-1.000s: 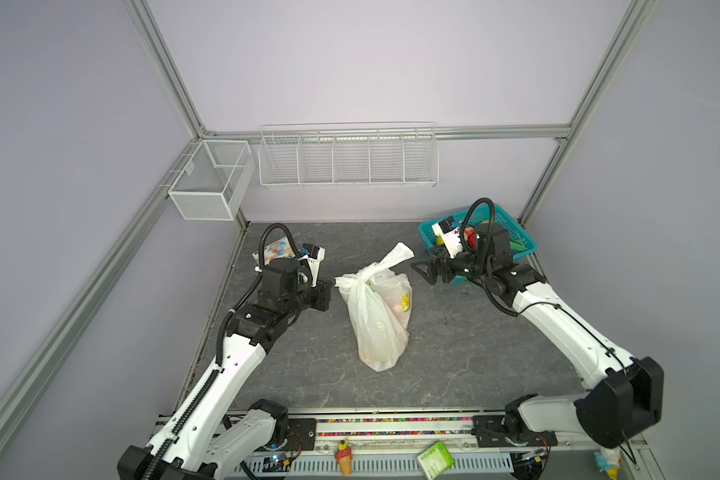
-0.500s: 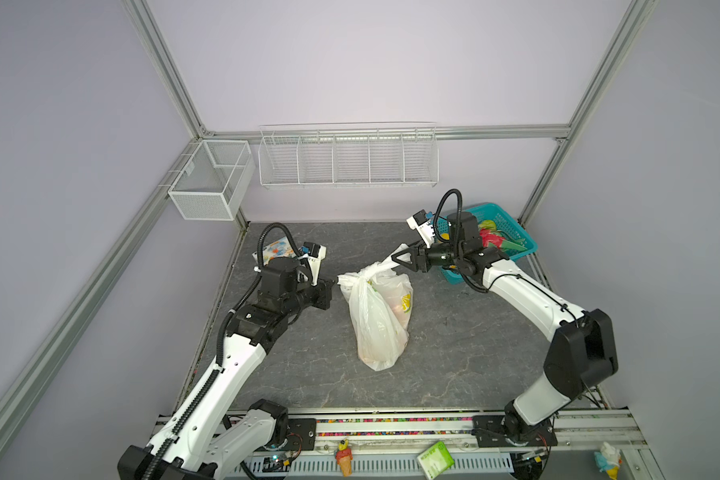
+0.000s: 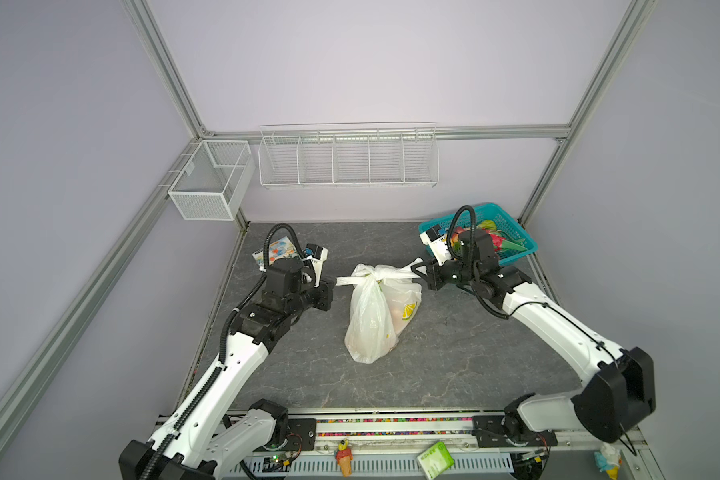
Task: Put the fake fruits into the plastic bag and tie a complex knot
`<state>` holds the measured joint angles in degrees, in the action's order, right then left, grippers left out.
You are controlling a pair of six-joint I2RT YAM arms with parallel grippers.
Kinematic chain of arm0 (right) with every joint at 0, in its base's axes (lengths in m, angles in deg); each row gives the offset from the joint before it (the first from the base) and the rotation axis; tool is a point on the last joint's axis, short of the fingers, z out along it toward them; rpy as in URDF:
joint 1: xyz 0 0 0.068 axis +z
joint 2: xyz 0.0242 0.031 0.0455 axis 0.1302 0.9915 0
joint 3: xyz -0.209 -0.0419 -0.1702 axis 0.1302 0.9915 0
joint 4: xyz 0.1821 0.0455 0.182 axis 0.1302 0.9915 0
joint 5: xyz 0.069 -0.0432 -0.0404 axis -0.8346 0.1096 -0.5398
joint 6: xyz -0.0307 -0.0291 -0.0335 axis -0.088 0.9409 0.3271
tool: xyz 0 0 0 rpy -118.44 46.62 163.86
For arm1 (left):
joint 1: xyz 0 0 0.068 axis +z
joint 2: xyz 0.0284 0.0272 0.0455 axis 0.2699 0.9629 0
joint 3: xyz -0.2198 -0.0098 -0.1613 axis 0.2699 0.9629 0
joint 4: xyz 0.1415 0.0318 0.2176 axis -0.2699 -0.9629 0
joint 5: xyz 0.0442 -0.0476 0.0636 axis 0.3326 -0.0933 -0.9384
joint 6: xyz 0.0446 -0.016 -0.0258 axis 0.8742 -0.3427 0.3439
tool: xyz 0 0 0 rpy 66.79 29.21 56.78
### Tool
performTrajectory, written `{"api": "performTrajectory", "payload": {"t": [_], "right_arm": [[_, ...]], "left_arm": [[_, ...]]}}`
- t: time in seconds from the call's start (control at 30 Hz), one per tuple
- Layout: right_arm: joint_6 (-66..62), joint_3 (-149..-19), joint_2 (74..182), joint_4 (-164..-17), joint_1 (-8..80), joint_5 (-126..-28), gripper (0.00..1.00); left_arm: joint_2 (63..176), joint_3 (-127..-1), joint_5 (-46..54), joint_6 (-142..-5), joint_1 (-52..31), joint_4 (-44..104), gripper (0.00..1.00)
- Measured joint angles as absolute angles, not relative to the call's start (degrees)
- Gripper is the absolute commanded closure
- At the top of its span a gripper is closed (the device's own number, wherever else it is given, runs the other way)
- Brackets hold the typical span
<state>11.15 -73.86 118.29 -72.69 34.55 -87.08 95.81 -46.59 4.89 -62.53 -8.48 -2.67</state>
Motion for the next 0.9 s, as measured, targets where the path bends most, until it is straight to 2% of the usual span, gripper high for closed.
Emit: {"api": "performTrajectory", "payload": {"t": [0.3,0.57,0.77,0.9], "right_arm": [[12.7,-69.6,117.0,-69.1,35.0,-73.6,0.93],[14.2,-69.5,117.0,-69.4,35.6,-71.8,0.93],[14.9,-69.5,117.3,-69.5,35.8,-71.3,0.93],[15.4,-69.5,117.9,-69.5,36.3,-70.8,0.93]], "left_arm": [[97.1,-45.5,1.8,-61.2,-8.9,-3.8,1.0],[97.4,-45.3,2.0,-59.4,-8.8,-4.7,0.99],[96.1,-44.5,6.3,-61.0,-7.6,-2.6,0.55],[96.3,-44.5,8.0,-63.5,-7.3,-1.3,0.33]]}}
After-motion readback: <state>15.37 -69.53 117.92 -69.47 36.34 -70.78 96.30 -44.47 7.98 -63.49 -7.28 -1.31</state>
